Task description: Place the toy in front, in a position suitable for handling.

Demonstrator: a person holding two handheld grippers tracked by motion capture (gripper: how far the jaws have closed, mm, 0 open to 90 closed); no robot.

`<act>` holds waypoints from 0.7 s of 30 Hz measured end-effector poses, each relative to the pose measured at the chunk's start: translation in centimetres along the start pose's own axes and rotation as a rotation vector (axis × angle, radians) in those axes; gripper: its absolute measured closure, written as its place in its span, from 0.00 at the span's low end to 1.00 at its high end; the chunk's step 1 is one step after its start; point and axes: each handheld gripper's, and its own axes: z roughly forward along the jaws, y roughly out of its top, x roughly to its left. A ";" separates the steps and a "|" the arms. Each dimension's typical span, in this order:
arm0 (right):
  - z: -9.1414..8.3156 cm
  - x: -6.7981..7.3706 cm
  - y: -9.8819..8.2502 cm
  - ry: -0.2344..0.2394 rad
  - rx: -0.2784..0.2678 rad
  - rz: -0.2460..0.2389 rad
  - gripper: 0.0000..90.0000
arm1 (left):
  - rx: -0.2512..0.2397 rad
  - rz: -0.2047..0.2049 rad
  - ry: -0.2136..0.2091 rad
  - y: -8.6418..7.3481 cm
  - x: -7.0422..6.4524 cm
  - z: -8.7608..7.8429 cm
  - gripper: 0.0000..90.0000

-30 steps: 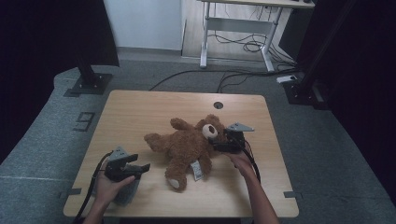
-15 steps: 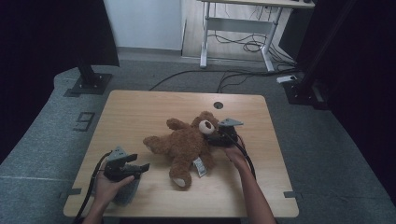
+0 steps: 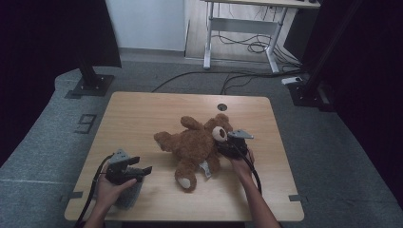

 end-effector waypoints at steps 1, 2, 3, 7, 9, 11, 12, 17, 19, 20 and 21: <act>-0.3 0.0 -0.2 0.004 -0.003 0.006 0.45 | 0.000 -0.001 0.000 0.0 0.0 0.0 0.30; -0.6 -0.1 -0.6 0.009 -0.006 0.017 0.46 | 0.000 -0.001 0.001 0.0 0.0 0.0 0.30; -0.9 -0.1 -0.9 0.011 -0.008 0.026 0.46 | 0.001 -0.001 0.001 0.0 0.0 0.1 0.30; -2.0 0.5 -1.7 0.005 -0.020 0.025 0.48 | 0.004 0.000 0.001 0.0 -0.1 0.2 0.30; -2.5 0.9 -1.9 0.002 -0.029 0.032 0.48 | 0.005 0.002 0.002 0.0 -0.1 0.2 0.30; -3.3 1.6 -2.2 0.004 -0.044 0.028 0.49 | 0.004 0.000 0.002 0.0 0.0 0.2 0.30; -3.7 1.9 -2.4 0.005 -0.046 0.022 0.49 | 0.004 -0.001 0.003 0.0 0.0 0.1 0.30; -5.0 2.9 -2.6 0.020 -0.035 -0.025 0.45 | -0.002 -0.001 0.001 0.0 0.0 0.1 0.30; -5.0 2.6 -2.5 0.036 -0.021 -0.028 0.43 | -0.001 -0.001 0.000 0.0 -0.1 0.1 0.30; -4.8 2.4 -2.5 0.042 -0.018 -0.026 0.43 | -0.001 -0.001 -0.001 0.0 -0.1 0.1 0.30; -4.8 2.2 -2.5 0.046 -0.015 -0.022 0.43 | -0.003 0.000 -0.005 0.0 -0.2 0.2 0.30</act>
